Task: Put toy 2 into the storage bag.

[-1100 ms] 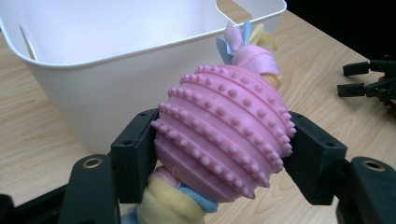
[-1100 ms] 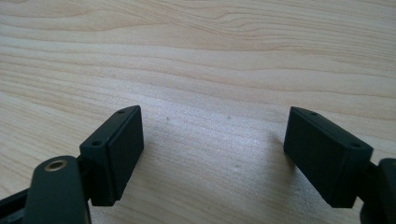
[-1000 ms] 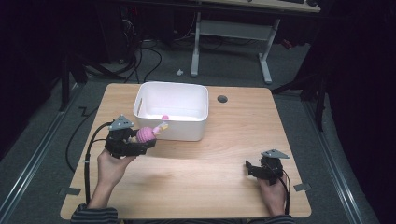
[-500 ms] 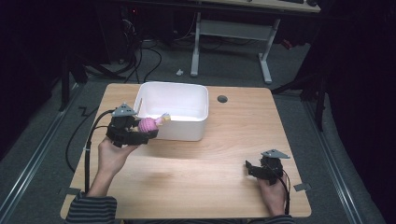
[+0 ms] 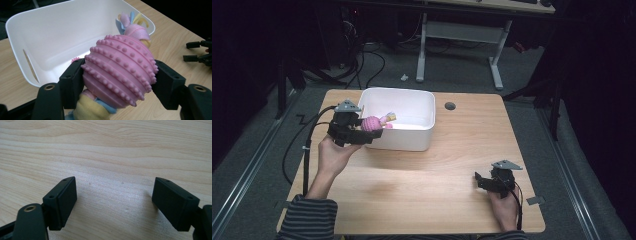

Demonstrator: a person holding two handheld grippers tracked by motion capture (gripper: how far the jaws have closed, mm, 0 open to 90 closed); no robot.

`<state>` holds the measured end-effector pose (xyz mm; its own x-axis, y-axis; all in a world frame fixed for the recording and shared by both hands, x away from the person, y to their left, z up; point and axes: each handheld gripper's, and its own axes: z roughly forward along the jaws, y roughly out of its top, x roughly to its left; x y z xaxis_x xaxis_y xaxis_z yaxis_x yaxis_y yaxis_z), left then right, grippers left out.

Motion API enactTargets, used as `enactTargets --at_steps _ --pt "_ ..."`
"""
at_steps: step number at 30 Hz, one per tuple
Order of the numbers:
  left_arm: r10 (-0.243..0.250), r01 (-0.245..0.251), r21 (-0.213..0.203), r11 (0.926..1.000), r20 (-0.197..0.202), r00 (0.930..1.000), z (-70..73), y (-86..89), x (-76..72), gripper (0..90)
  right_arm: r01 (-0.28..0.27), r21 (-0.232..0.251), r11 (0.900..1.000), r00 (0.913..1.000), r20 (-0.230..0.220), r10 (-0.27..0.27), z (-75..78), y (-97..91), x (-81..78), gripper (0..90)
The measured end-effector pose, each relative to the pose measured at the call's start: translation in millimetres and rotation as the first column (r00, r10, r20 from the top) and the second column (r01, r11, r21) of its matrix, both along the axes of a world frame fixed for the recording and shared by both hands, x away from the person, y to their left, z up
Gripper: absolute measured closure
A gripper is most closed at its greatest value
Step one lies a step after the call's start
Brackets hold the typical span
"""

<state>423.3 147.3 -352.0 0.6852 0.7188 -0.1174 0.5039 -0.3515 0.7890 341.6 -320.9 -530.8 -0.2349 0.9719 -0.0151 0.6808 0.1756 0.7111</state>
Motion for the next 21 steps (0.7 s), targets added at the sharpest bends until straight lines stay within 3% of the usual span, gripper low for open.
enactTargets --at_steps 11,21 --pt "0.015 -0.015 0.014 0.9998 -0.012 0.9998 7.5 -3.8 20.5 33.2 0.0 0.0 1.0 1.0 0.0 0.0 0.0 0.0 0.0 20.1" --pt "0.053 -0.051 0.055 0.9972 -0.036 0.998 5.8 -8.6 44.9 33.1 -0.001 -0.001 1.0 1.0 0.0 0.001 0.0 -0.1 0.0 20.0"
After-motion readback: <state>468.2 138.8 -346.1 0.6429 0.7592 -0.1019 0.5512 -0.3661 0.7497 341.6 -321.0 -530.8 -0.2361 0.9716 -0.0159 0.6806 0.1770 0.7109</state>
